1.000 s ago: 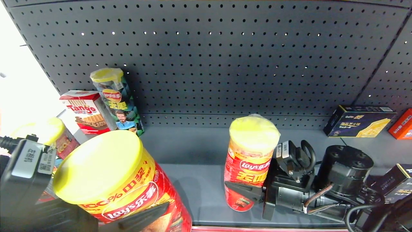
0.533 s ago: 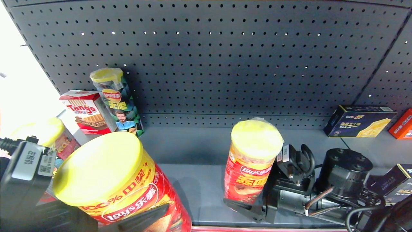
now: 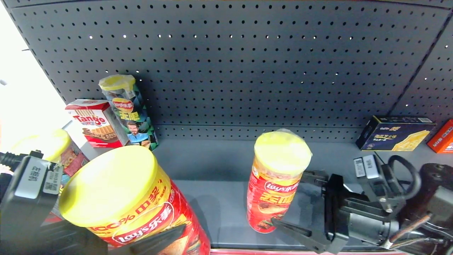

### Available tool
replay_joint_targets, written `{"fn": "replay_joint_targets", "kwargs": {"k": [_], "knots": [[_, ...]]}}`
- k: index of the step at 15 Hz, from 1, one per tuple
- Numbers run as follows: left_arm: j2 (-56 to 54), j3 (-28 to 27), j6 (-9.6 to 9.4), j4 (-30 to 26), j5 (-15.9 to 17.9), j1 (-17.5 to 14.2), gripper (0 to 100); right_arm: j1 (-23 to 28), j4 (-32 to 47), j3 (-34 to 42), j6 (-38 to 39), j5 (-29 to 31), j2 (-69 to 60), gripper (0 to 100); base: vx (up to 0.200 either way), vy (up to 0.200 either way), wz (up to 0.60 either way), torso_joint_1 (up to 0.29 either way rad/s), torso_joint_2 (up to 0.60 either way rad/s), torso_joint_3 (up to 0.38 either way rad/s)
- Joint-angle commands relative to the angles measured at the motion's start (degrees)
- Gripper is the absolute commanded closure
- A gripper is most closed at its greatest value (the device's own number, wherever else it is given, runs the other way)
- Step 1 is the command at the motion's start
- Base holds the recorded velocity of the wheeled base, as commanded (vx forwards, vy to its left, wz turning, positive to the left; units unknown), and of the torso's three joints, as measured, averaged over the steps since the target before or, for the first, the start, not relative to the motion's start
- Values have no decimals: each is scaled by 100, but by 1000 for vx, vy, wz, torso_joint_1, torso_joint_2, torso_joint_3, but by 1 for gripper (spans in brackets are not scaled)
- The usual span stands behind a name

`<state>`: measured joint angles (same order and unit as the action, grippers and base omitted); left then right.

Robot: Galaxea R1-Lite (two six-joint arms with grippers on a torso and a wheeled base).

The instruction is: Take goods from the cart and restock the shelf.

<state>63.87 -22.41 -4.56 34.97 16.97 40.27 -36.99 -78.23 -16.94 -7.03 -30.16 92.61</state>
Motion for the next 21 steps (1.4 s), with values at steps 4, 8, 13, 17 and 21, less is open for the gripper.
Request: {"fn": "replay_joint_targets", "kwargs": {"k": [4,8,13,17,21], "knots": [[3,105,-10,9,-1,8,100,631,352,789,18,1,-1852,0,0,0,0,0,0,0],[-76,70,-1,9,-27,-1,100,1528,2136,833,35,239,-3724,0,0,0,0,0,0,0],[-129,96,-27,27,-36,-1,100,1580,5599,939,299,1328,-6563,0,0,0,0,0,0,0],[-129,96,-98,36,-53,25,100,1932,7357,1123,325,2058,-8365,0,0,0,0,0,0,0],[-190,105,-238,9,-203,69,100,2002,7893,1651,378,2770,-9261,0,0,0,0,0,0,0]]}}
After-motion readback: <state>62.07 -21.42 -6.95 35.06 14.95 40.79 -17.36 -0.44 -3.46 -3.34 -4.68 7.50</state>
